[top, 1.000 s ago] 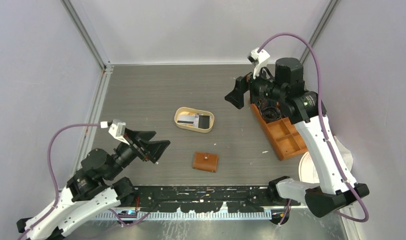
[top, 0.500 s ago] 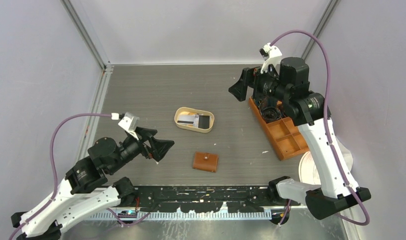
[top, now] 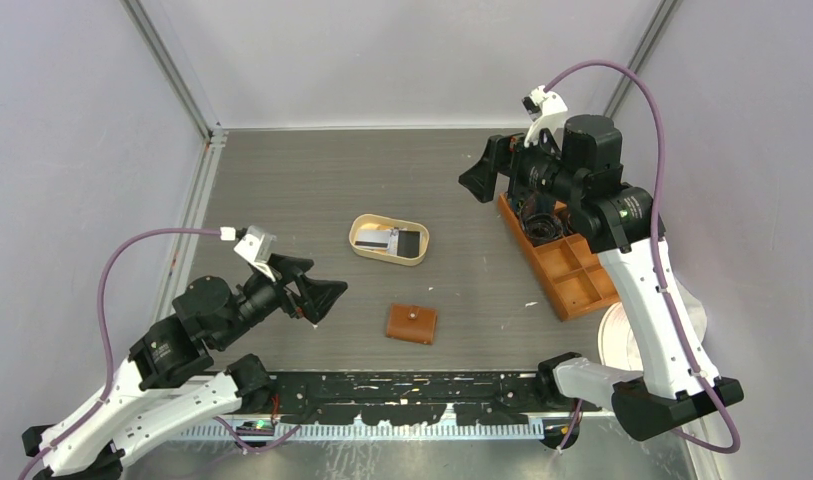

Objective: Put the credit cards into the card holder
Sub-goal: Reset both arms

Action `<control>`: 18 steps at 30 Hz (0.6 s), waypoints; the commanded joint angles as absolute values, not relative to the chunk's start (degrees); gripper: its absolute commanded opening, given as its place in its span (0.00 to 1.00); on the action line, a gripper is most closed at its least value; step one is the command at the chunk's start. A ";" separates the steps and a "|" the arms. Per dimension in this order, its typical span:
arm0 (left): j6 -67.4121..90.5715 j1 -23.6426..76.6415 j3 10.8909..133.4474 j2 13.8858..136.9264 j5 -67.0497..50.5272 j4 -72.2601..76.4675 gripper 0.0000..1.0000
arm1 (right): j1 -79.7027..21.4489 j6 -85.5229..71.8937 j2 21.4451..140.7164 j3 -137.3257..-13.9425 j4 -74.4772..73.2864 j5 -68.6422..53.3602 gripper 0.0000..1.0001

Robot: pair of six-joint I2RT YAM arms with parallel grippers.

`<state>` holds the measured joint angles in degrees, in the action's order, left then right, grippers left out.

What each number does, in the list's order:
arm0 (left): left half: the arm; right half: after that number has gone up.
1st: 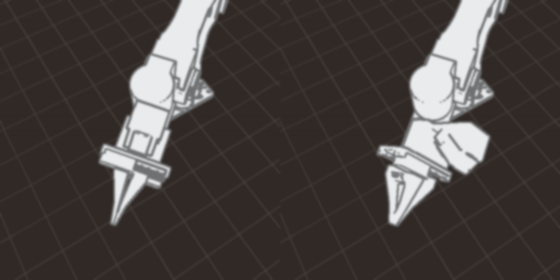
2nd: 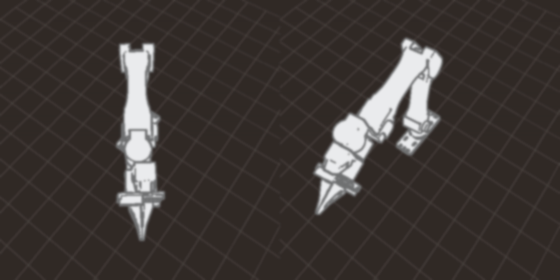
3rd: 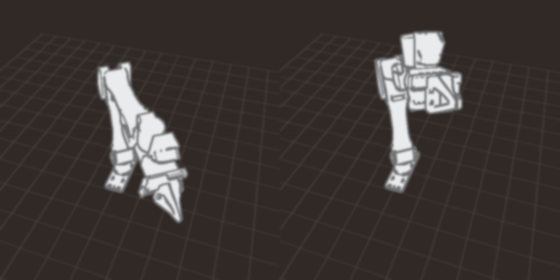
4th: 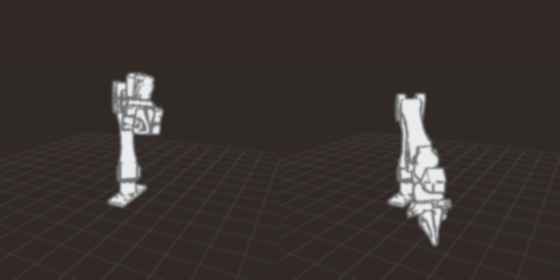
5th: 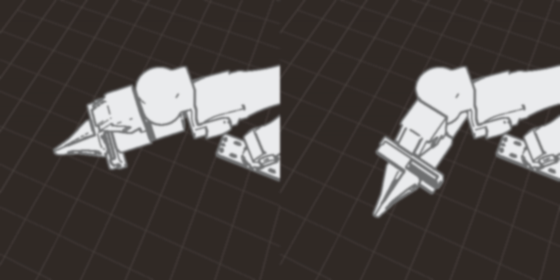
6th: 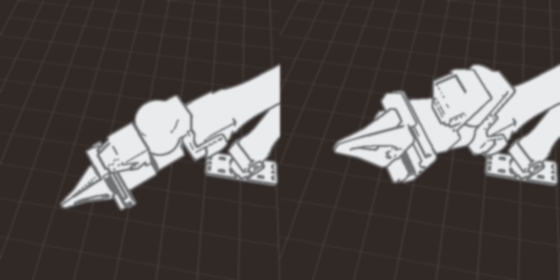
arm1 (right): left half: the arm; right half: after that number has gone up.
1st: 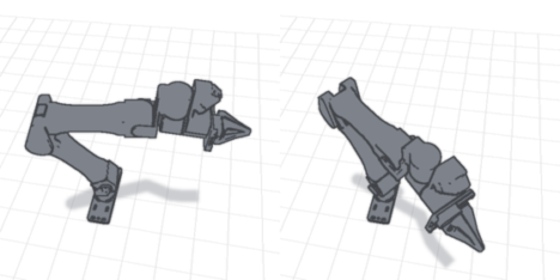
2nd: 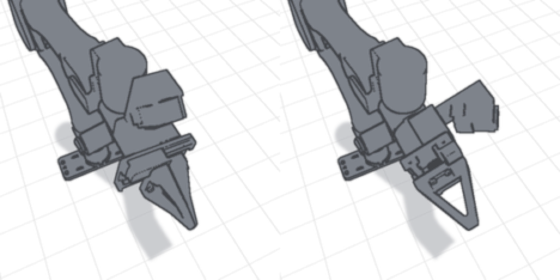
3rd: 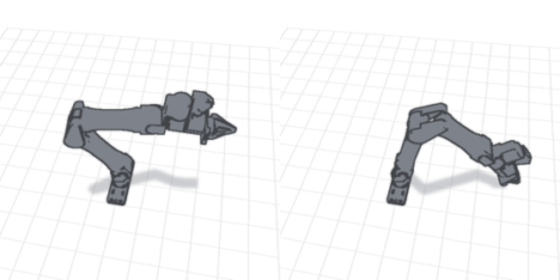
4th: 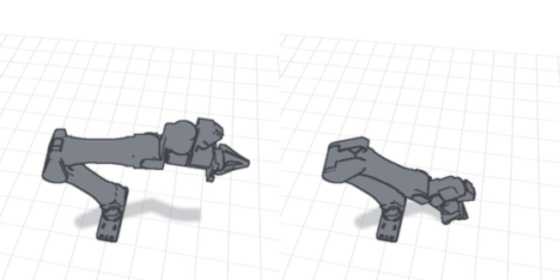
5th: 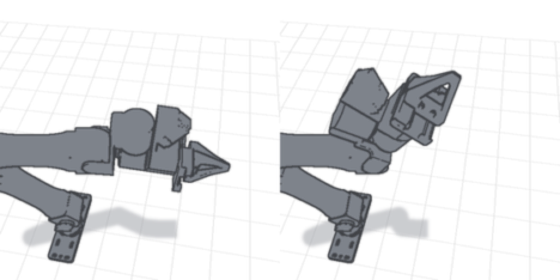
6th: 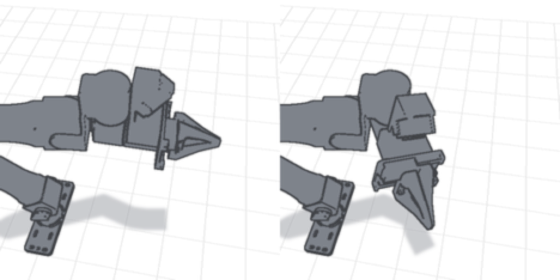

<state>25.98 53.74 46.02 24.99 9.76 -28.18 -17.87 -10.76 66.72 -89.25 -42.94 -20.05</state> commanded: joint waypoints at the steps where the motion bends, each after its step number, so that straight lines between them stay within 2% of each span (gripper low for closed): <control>1: 24.70 53.62 47.39 25.19 8.79 -26.82 1.00 | -17.59 -11.58 65.21 -89.92 -40.01 -20.92 1.00; 18: 24.87 53.64 46.24 25.65 8.04 -26.01 1.00 | -17.40 -11.69 64.89 -89.38 -39.81 -20.92 1.00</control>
<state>25.85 53.74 46.00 25.28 8.93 -28.14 -17.76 -10.94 66.70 -89.21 -42.89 -20.23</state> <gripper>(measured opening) 0.994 0.994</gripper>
